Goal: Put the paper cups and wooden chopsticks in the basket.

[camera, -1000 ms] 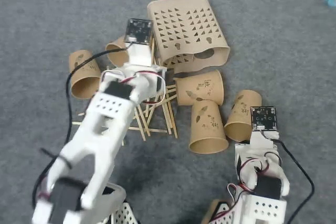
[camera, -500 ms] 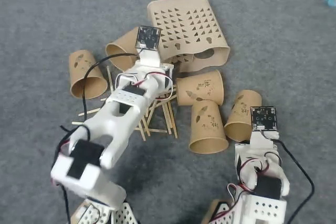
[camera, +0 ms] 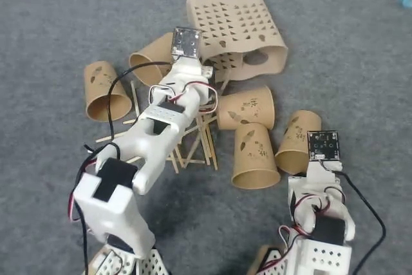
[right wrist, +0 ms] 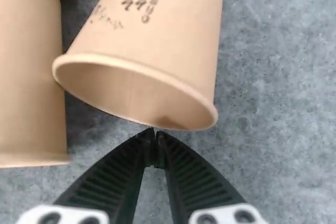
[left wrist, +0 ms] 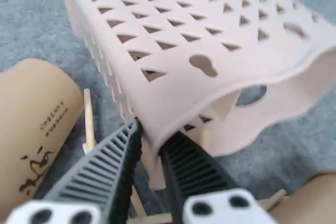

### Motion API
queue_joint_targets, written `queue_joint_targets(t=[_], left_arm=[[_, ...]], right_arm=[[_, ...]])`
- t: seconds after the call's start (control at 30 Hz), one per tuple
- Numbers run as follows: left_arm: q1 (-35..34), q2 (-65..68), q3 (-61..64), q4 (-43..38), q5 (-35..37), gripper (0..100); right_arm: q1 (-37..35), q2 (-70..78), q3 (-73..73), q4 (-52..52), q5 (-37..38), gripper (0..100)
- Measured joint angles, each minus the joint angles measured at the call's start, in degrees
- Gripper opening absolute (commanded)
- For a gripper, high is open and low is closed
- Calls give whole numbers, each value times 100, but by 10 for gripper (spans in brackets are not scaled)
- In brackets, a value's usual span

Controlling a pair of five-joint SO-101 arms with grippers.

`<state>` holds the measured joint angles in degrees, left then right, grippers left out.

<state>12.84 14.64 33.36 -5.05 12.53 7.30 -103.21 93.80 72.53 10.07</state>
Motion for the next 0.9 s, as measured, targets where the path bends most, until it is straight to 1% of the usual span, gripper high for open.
queue_joint_targets(t=[0.1,0.17,0.3,0.43,0.63,0.77,0.9], left_arm=[[167,-281,0,70,-9,10],[290,-571,-70,325,0,10],[387,-1090,-457,1178,404,10],[308,-1363,-1029,1987,677,11],[-132,-1363,-2127,3244,1125,11],[-352,-1125,-2919,4035,1178,12],[-360,-615,-3763,4677,1178,13]], right_arm=[[0,0,0,0,0,9],[0,0,0,0,0,9],[0,0,0,0,0,9],[0,0,0,0,0,9],[0,0,0,0,0,9],[0,0,0,0,0,9],[0,0,0,0,0,9]])
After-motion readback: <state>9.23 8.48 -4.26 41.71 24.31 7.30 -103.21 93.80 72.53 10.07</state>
